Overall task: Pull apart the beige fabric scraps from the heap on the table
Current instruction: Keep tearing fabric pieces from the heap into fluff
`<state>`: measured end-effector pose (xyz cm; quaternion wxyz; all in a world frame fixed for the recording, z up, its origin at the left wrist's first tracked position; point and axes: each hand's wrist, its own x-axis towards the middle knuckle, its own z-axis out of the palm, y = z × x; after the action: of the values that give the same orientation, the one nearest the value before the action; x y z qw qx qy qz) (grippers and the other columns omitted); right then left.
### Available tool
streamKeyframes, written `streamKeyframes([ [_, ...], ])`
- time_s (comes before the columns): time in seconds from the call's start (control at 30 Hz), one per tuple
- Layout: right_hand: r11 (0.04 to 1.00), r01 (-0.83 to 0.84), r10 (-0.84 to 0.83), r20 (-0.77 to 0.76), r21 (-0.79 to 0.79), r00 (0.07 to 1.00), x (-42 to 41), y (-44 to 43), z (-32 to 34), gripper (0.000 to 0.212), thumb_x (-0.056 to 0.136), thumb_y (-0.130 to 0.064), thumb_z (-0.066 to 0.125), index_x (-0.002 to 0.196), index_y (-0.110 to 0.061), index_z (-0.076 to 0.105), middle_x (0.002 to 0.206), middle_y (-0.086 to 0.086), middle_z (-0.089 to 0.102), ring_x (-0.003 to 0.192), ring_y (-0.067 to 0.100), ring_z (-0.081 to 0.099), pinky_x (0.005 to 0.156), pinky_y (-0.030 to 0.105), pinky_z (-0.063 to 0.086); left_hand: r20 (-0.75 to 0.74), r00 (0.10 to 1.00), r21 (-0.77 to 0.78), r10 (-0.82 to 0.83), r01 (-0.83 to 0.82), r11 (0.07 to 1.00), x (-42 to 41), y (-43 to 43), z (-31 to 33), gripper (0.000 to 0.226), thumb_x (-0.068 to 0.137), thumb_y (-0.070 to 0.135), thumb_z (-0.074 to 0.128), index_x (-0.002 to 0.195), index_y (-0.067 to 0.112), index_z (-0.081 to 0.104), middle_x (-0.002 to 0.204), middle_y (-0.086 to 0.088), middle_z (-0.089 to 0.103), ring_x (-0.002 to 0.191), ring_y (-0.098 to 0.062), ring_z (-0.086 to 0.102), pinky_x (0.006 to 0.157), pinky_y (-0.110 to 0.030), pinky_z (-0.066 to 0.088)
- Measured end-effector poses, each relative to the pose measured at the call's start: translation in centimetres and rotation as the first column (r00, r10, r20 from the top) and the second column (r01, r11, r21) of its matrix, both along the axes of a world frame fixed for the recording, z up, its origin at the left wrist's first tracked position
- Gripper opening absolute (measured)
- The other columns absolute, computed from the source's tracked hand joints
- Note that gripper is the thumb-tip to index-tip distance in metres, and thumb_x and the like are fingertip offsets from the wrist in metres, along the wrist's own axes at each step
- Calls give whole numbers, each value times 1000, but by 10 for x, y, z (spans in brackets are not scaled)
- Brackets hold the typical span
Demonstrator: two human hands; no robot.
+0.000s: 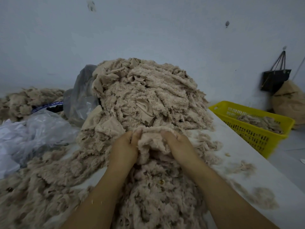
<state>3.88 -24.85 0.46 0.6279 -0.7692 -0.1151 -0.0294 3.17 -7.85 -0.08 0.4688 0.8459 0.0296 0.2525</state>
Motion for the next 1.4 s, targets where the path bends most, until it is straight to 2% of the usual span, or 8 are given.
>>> streamKeyframes([
  [0.13, 993, -31, 28, 34, 110, 999, -5, 9, 0, 72, 77, -67, 53, 97, 1, 60, 94, 25, 68, 82, 37, 66, 72, 32, 47, -68, 996, -30, 63, -65, 997, 6, 4, -5, 56, 103, 48, 42, 82, 2, 68, 76, -14, 69, 74, -29, 63, 73, -40, 50],
  [0.3, 926, 187, -190, -23, 329, 982, 5, -6, 3, 34, 77, -57, 59, 65, -26, 66, 66, 5, 67, 61, 23, 64, 54, 27, 51, -122, 969, -324, -212, 163, 932, 3, 8, -1, 52, 68, 74, 63, 62, 23, 55, 55, 1, 47, 51, -13, 44, 49, -24, 35],
  [0.47, 875, 293, -300, -44, 385, 953, 15, -19, 2, 24, 96, -51, 55, 91, -38, 75, 90, -12, 75, 82, 4, 70, 73, 28, 56, -125, 940, -79, -319, 311, 947, 7, 12, -5, 19, 96, 34, 63, 78, 41, 61, 66, 17, 60, 53, 2, 49, 49, -11, 38],
  [0.6, 930, 313, -326, 34, 193, 945, 15, -24, 1, 28, 100, -41, 49, 76, -36, 62, 70, -17, 62, 64, -1, 58, 53, 15, 44, -44, 954, -288, -296, 271, 918, 4, 11, -3, 29, 97, 40, 58, 75, 22, 60, 69, 7, 57, 66, -7, 53, 65, -28, 43],
  [0.73, 908, 413, -389, 223, -74, 894, 10, -19, -2, 7, 99, -32, 49, 104, -28, 52, 112, -7, 47, 102, 11, 50, 84, 30, 44, -47, 930, -260, -365, 342, 903, -2, 2, -2, 39, 100, 42, 52, 71, 17, 55, 67, 5, 51, 65, -10, 49, 61, -21, 42],
  [0.83, 947, 320, -278, 427, -29, 860, -4, -9, 5, 30, 95, -49, 40, 117, -35, 56, 120, -23, 44, 117, -4, 42, 87, 9, 37, -31, 924, -198, -380, 367, 909, -5, -4, 1, 41, 100, 43, 49, 63, 27, 53, 58, 15, 43, 54, -2, 41, 53, -12, 36],
  [1.1, 910, 50, 111, 358, -411, 927, -2, 13, -2, 35, 99, -44, 52, 71, -29, 37, 68, -11, 42, 60, 2, 40, 53, 20, 33, 25, 949, -185, -313, 312, 932, -5, -5, 1, 37, 103, 41, 44, 75, 22, 60, 62, 16, 54, 58, 1, 49, 59, -22, 42],
  [1.4, 881, 463, -430, 245, -97, 869, 14, -21, -5, 33, 105, -36, 42, 79, -16, 38, 69, -3, 33, 51, 5, 31, 45, 28, 33, 34, 983, -461, -183, 178, 869, -4, -2, 11, 65, 87, 68, 42, 127, 22, 64, 100, 25, 61, 96, 6, 54, 86, -26, 41],
])
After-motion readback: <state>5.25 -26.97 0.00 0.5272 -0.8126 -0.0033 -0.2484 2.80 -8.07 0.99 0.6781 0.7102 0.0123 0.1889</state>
